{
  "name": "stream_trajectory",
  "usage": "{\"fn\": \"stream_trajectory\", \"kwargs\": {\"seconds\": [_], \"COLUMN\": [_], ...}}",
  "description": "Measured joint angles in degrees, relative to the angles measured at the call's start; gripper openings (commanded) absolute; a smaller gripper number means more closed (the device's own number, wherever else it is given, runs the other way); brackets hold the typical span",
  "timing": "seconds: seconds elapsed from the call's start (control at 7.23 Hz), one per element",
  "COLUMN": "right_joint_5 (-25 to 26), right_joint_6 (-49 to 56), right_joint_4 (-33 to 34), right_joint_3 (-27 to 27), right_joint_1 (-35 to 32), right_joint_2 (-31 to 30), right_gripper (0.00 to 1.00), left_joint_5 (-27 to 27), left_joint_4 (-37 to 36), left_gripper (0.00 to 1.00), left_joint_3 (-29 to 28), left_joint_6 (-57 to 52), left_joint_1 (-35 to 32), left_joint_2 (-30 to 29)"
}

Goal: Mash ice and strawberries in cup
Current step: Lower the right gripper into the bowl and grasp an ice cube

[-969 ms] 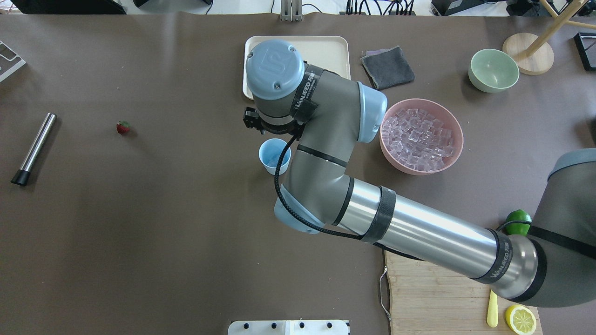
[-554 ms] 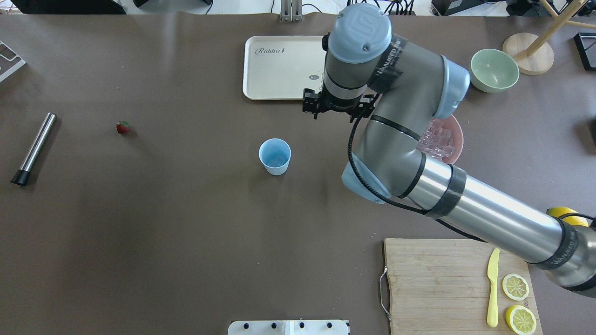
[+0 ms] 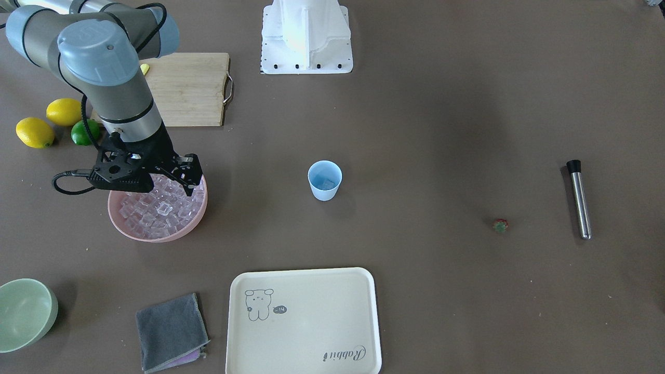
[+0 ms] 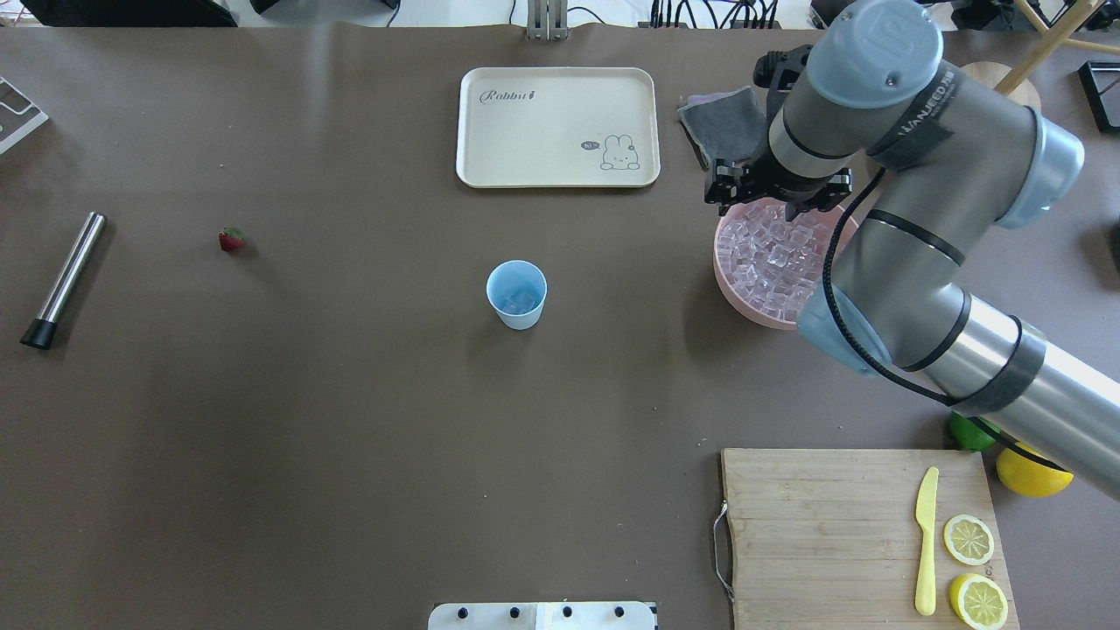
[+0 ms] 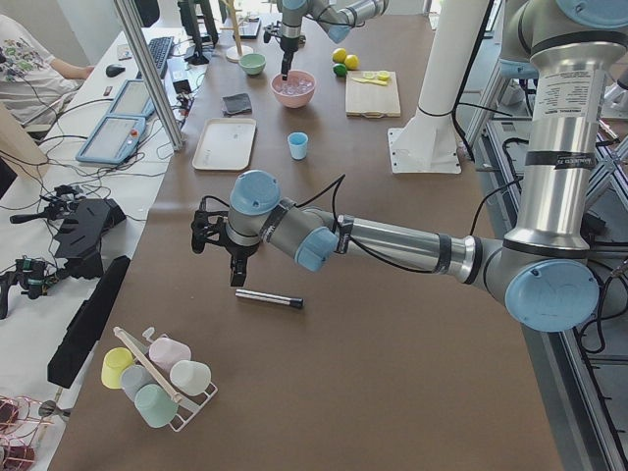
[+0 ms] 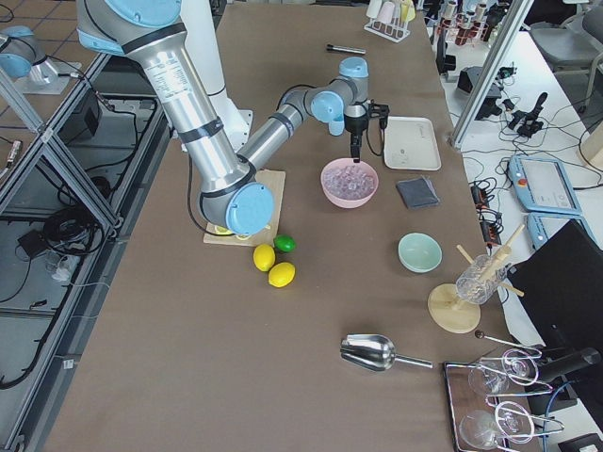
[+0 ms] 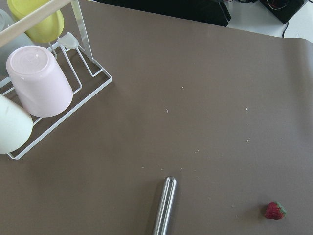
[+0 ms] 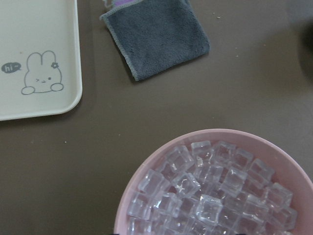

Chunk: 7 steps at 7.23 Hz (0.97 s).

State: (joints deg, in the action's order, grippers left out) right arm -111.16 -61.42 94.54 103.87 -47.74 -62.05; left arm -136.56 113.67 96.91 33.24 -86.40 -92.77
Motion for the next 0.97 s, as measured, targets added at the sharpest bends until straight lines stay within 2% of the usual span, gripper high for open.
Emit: {"fn": "stream_trajectory", "kwargs": {"seconds": [0.42, 0.97], "right_joint_5": [0.11, 1.33], "right_joint_6": [-0.03, 0.53], "right_joint_4": [-0.70, -0.99], "right_joint_3": [0.44, -3.20], "right_joint_1": [-0.88, 2.01], "right_joint_2": [-3.87, -3.27], "right_gripper": [0.79, 0.75], "left_joint_5": [0.04, 0.00], "left_joint_4": [0.15, 0.19], "left_gripper": [0.97, 0.97], "left_joint_3": [0.00, -0.25], "left_joint_6": [-0.03, -0.08], "left_joint_1": [0.00, 0.00], "left_joint_2": [-0.07, -0.02]}}
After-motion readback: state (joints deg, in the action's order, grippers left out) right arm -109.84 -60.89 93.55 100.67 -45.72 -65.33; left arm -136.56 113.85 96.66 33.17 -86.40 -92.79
